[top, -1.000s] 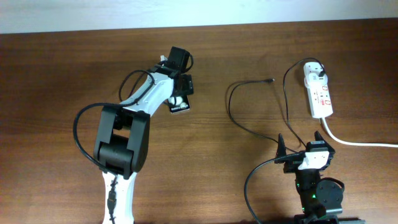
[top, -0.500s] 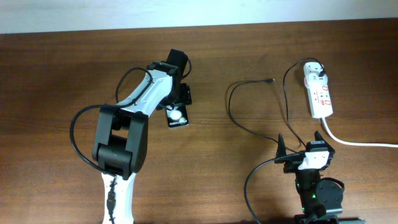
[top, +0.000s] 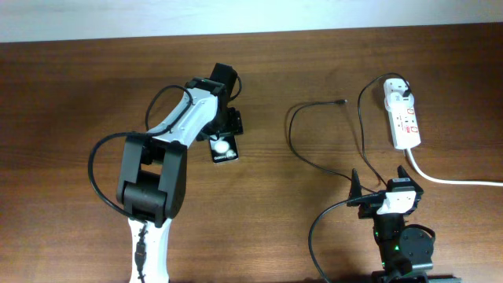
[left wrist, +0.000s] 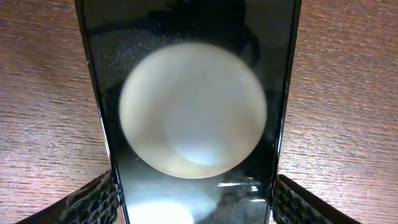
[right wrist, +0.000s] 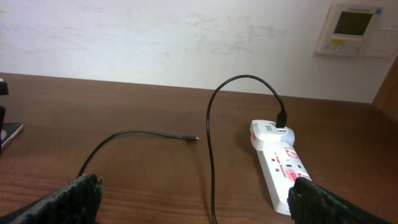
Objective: Plug charger to phone and switch on socket
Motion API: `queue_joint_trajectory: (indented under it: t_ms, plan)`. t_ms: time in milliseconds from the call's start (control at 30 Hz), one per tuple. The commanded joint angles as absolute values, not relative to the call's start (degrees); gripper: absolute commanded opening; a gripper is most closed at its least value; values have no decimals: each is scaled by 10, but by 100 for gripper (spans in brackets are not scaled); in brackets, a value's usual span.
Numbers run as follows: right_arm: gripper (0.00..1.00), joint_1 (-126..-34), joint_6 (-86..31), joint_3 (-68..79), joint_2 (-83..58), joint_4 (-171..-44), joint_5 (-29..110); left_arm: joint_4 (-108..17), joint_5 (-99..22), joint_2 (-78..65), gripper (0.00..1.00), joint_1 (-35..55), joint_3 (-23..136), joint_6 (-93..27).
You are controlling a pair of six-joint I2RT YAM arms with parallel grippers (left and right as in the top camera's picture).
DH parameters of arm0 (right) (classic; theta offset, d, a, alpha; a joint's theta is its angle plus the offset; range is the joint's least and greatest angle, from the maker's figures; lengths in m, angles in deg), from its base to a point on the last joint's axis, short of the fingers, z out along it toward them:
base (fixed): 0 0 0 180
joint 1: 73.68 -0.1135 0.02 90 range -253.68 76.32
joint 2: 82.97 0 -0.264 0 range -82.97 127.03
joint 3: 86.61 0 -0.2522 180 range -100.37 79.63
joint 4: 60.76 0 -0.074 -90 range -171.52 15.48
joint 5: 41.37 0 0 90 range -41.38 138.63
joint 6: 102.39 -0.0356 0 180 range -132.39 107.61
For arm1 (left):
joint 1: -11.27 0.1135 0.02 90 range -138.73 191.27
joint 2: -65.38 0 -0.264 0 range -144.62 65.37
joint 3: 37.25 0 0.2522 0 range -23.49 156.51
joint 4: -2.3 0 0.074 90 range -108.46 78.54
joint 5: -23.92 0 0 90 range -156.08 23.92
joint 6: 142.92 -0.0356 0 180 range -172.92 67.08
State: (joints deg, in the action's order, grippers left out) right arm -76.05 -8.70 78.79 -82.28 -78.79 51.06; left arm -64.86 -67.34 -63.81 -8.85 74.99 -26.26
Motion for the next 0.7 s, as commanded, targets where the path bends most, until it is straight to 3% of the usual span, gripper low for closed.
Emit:
queue_joint_trajectory:
  t_ms: [0, 300, 667]
  plan:
    - [99, -759, -83, 793, -828, -790, 508, -651, -639, -670, 73, -88, 726, -255]
    - [99, -759, -83, 793, -828, -790, 508, -775, -640, -669, 62, -88, 885, -256]
    - [99, -759, -83, 793, -828, -790, 507, -918, -674, -635, 63, -88, 1054, -284]
